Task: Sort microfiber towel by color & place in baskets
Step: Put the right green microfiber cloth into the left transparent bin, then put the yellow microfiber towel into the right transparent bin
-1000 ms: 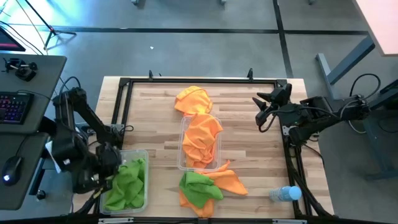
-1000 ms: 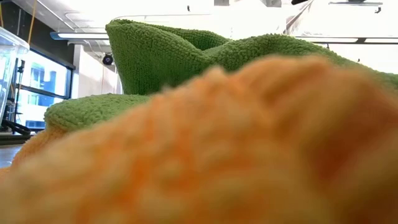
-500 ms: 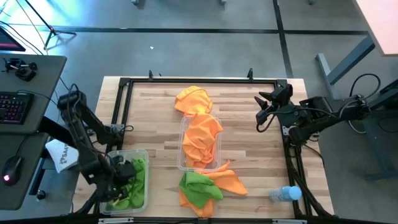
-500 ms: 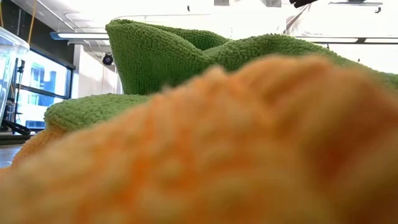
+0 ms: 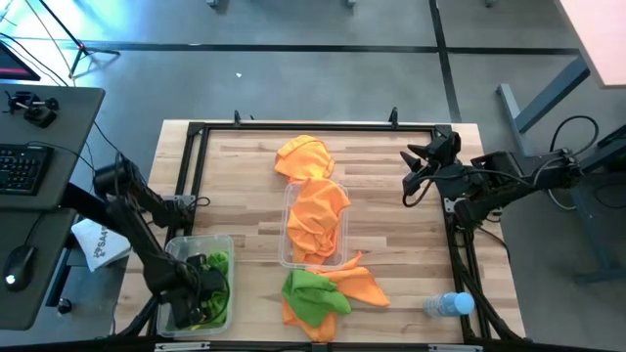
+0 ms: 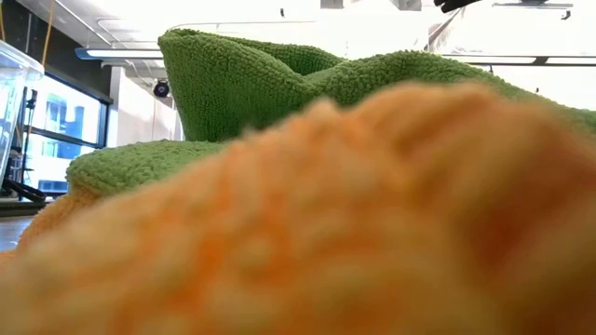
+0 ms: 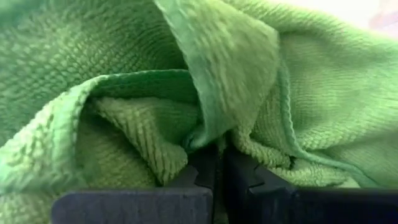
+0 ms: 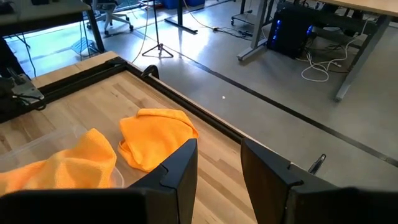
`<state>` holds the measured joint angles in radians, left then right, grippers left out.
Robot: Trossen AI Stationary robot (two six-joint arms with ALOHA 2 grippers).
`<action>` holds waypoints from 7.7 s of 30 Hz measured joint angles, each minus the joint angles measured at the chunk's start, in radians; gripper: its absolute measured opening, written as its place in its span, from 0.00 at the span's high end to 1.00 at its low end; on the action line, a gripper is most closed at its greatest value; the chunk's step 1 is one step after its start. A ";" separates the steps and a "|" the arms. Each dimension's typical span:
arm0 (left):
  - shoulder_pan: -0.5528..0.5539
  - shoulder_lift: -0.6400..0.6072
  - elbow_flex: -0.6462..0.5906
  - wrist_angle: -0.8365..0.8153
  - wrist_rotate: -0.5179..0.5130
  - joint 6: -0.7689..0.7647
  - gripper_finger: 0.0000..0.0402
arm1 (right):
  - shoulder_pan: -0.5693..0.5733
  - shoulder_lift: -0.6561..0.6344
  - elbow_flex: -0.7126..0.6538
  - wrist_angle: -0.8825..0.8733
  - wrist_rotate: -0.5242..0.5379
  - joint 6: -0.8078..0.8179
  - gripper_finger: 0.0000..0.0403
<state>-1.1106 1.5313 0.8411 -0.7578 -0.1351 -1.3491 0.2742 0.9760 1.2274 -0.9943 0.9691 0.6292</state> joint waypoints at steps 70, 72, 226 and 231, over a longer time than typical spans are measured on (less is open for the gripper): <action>0.968 -0.531 0.158 0.111 -0.291 1.068 0.77 | -0.283 0.371 0.000 0.420 -0.407 0.025 0.70; 1.025 -0.531 0.142 0.150 -0.272 1.081 0.77 | -0.343 0.392 0.001 0.456 -0.493 -0.019 0.70; 1.255 -0.531 0.088 0.262 -0.266 0.803 0.77 | -0.778 1.424 0.831 0.439 -0.972 -0.818 0.63; 1.255 -0.531 0.088 0.262 -0.267 0.804 0.77 | -0.778 1.424 0.831 0.399 -1.033 -0.859 0.71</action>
<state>0.1448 1.0004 0.9291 -0.4953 -0.4019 -0.5453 -0.5034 2.4001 2.0583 -0.5955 -0.0638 -0.2295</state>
